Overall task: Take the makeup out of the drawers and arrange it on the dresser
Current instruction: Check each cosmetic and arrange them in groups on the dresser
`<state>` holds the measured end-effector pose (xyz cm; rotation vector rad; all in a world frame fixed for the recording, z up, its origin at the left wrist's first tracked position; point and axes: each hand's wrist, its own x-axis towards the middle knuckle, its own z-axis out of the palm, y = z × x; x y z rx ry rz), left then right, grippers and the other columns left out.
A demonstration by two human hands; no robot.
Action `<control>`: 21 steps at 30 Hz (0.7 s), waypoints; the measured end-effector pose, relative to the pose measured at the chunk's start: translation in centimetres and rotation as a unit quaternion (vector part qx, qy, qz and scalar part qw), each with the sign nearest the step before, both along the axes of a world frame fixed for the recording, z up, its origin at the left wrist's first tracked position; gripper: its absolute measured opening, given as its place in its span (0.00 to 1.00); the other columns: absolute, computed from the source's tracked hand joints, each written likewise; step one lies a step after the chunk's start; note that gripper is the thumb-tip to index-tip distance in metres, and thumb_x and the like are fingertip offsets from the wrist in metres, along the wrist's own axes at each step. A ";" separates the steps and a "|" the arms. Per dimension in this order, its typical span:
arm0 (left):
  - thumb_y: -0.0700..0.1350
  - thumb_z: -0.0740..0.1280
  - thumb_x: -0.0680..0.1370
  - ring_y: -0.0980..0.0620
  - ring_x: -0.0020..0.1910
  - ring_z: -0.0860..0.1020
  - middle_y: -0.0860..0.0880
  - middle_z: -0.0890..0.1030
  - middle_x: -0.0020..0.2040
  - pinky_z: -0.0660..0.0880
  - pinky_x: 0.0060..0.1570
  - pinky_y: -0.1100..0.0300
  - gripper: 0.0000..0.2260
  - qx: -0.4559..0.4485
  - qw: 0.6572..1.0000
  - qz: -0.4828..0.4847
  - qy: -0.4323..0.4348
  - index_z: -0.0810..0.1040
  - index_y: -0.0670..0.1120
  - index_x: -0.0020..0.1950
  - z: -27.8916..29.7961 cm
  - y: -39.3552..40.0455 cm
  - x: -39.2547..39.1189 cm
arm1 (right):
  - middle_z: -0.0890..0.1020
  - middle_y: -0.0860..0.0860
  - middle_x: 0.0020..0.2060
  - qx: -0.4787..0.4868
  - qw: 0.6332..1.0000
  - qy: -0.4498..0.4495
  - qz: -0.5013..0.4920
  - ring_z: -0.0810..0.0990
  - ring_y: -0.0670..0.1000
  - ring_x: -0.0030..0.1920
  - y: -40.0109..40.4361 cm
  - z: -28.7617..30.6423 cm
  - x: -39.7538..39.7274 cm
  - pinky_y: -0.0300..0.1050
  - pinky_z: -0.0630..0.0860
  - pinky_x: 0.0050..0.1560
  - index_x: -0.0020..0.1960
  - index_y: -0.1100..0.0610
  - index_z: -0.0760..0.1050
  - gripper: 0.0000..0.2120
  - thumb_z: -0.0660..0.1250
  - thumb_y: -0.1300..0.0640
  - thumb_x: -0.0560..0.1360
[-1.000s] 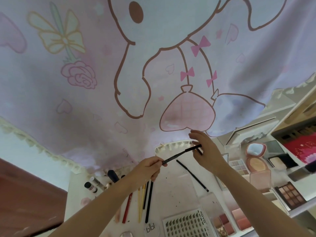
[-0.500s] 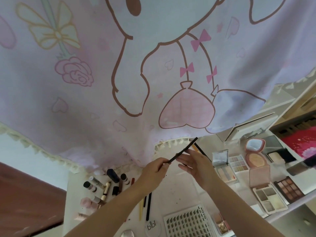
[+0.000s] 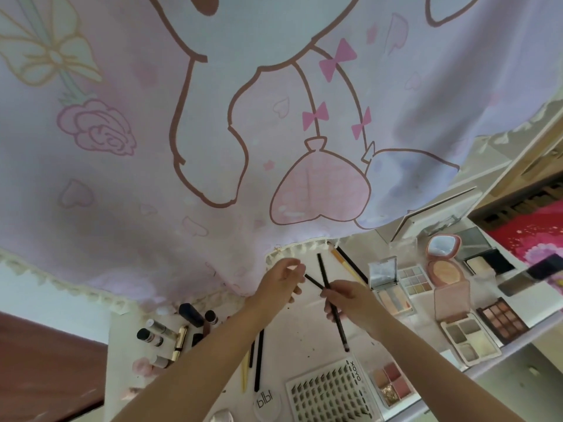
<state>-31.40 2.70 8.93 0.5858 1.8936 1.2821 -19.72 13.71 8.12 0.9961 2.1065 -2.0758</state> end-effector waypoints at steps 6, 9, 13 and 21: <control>0.39 0.62 0.76 0.59 0.33 0.75 0.54 0.75 0.37 0.68 0.26 0.73 0.05 -0.035 0.996 -0.075 0.032 0.73 0.48 0.44 -1.7 3.3 -0.2 | 0.75 0.48 0.29 0.136 0.976 -0.114 0.130 0.73 0.44 0.27 2.3 -1.4 0.9 0.30 0.70 0.29 0.35 0.54 0.72 0.12 0.59 0.60 0.77; 0.36 0.63 0.76 0.58 0.32 0.76 0.52 0.76 0.36 0.70 0.26 0.71 0.08 -0.065 0.996 -0.064 -0.009 0.74 0.49 0.40 -2.8 4.7 -1.3 | 0.72 0.50 0.29 0.227 0.953 -0.150 0.131 0.72 0.49 0.30 4.2 -2.6 0.4 0.34 0.65 0.30 0.34 0.57 0.72 0.13 0.58 0.59 0.77; 0.33 0.61 0.76 0.55 0.33 0.76 0.48 0.76 0.35 0.72 0.30 0.69 0.05 -0.119 0.990 -0.059 -0.037 0.76 0.40 0.46 -4.7 6.8 -3.3 | 0.75 0.60 0.43 0.273 0.932 -0.196 0.136 0.74 0.57 0.49 6.3 -4.8 -1.1 0.41 0.68 0.44 0.47 0.68 0.76 0.12 0.54 0.64 0.75; 0.29 0.58 0.76 0.54 0.30 0.72 0.46 0.75 0.33 0.70 0.27 0.72 0.09 -0.202 0.976 -0.082 0.009 0.74 0.32 0.54 -8.8 9.3 -7.1 | 0.65 0.53 0.50 0.316 0.904 -0.225 0.177 0.68 0.51 0.50 8.3 -9.0 -3.1 0.36 0.68 0.52 0.55 0.64 0.72 0.15 0.55 0.72 0.72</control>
